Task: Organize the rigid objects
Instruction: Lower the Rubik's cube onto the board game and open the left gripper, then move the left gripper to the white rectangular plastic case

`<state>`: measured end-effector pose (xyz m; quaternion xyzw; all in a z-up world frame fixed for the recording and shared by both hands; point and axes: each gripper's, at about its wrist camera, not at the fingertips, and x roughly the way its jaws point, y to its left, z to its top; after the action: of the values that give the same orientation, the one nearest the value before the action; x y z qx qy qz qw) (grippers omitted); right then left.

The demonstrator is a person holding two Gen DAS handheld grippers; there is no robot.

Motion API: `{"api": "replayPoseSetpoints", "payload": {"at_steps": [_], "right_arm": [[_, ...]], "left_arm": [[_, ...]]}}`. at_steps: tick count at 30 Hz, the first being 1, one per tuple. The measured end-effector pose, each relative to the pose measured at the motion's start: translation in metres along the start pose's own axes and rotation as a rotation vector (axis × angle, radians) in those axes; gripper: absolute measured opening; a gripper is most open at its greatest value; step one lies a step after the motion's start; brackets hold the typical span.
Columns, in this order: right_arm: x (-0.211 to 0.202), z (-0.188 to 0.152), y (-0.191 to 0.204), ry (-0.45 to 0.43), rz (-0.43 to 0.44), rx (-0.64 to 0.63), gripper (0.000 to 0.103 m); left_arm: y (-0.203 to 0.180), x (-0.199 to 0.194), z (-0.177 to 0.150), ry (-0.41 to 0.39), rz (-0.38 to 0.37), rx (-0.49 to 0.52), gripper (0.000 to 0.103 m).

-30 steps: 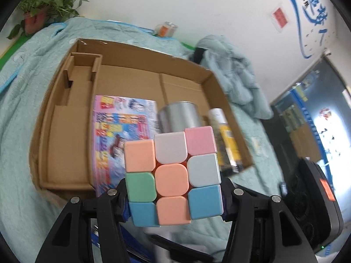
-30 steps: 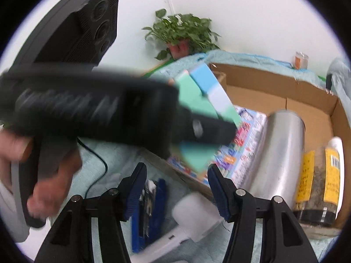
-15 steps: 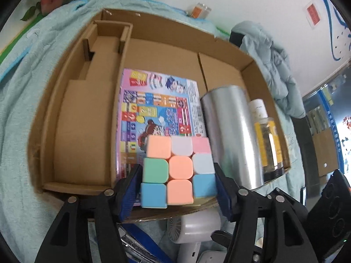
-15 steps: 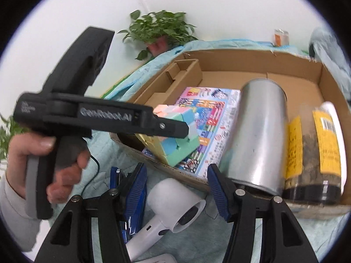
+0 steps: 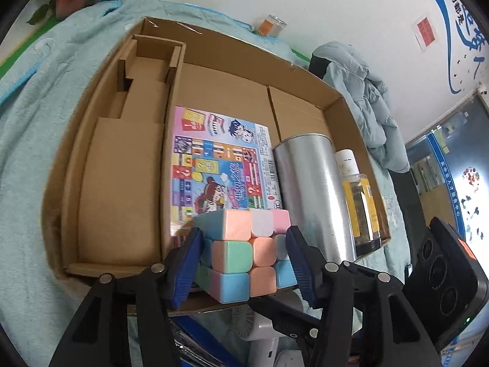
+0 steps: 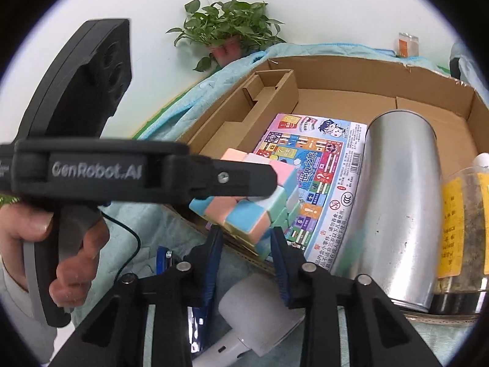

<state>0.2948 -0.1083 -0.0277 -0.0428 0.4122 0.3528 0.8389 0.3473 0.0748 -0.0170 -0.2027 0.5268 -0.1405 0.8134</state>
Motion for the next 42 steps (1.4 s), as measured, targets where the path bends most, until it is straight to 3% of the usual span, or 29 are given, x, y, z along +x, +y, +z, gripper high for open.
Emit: {"api": "replayPoseSetpoints", "payload": {"at_steps": [5, 10, 20, 23, 24, 25, 26, 27, 28, 29, 31, 34, 36, 42], "right_arm": [[0.006, -0.001, 0.015, 0.016, 0.002, -0.067, 0.032], [0.006, 0.0, 0.009, 0.014, 0.045, -0.013, 0.034], [-0.004, -0.005, 0.017, -0.01, 0.016, -0.029, 0.031], [-0.015, -0.005, 0.024, -0.028, 0.006, -0.037, 0.033], [-0.026, -0.008, 0.028, -0.06, -0.045, -0.057, 0.035], [-0.035, -0.012, 0.03, -0.092, -0.074, -0.073, 0.049], [-0.044, -0.017, 0.032, -0.13, -0.096, -0.083, 0.071], [-0.056, -0.023, 0.033, -0.177, -0.121, -0.079, 0.08], [-0.068, -0.032, 0.034, -0.229, -0.146, -0.059, 0.085], [-0.076, -0.039, 0.034, -0.257, -0.159, -0.045, 0.085], [-0.088, -0.058, 0.035, -0.281, -0.178, -0.022, 0.085], [-0.096, -0.086, 0.033, -0.27, -0.19, 0.025, 0.085], [-0.095, -0.106, 0.028, -0.204, -0.16, 0.078, 0.085], [-0.086, -0.167, 0.024, -0.044, -0.072, 0.173, 0.085]], "left_arm": [[-0.004, -0.013, -0.008, 0.002, 0.082, 0.035, 0.053], [0.006, -0.014, -0.008, 0.011, 0.057, 0.007, 0.053], [0.006, -0.017, -0.014, -0.012, 0.059, 0.007, 0.053], [-0.001, -0.037, -0.02, -0.078, 0.092, 0.044, 0.052], [-0.003, -0.048, -0.023, -0.113, 0.102, 0.055, 0.055], [-0.006, -0.061, -0.027, -0.162, 0.109, 0.069, 0.061], [-0.009, -0.077, -0.033, -0.227, 0.119, 0.082, 0.067], [-0.012, -0.092, -0.04, -0.298, 0.139, 0.09, 0.085], [-0.014, -0.104, -0.046, -0.348, 0.157, 0.092, 0.103], [-0.017, -0.117, -0.055, -0.406, 0.178, 0.092, 0.102], [-0.02, -0.13, -0.068, -0.446, 0.184, 0.098, 0.103], [-0.023, -0.139, -0.093, -0.441, 0.168, 0.087, 0.103], [-0.025, -0.138, -0.108, -0.417, 0.155, 0.091, 0.103], [-0.028, -0.112, -0.178, -0.235, 0.035, 0.124, 0.102]]}}
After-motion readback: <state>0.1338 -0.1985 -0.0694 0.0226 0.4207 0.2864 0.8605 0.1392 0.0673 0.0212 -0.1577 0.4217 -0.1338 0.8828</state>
